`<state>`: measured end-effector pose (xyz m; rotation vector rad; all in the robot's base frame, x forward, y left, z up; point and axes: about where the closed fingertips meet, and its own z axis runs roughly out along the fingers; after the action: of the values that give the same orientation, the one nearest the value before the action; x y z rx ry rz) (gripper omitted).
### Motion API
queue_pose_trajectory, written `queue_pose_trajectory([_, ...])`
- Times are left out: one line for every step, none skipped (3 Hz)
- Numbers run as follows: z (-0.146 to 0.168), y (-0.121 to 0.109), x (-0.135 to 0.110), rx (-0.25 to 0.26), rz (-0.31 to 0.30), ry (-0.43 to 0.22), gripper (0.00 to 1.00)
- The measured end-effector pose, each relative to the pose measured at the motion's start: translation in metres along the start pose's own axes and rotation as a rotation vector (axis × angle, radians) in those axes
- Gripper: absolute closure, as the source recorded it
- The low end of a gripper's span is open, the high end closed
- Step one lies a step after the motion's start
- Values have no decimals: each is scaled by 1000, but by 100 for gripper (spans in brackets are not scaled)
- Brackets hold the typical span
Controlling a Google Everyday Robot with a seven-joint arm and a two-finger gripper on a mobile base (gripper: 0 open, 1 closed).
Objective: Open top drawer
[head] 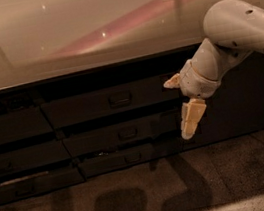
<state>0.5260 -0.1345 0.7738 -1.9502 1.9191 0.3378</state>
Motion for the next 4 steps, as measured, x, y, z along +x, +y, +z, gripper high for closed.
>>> queue_pose_trajectory([3, -4, 1, 87, -33, 32, 0])
queue_pose_trajectory([3, -4, 1, 87, -33, 32, 0])
queue_pose_trajectory([8, -30, 26, 65, 23, -1, 0])
queue_pose_trajectory([29, -56, 80, -34, 152, -56, 0])
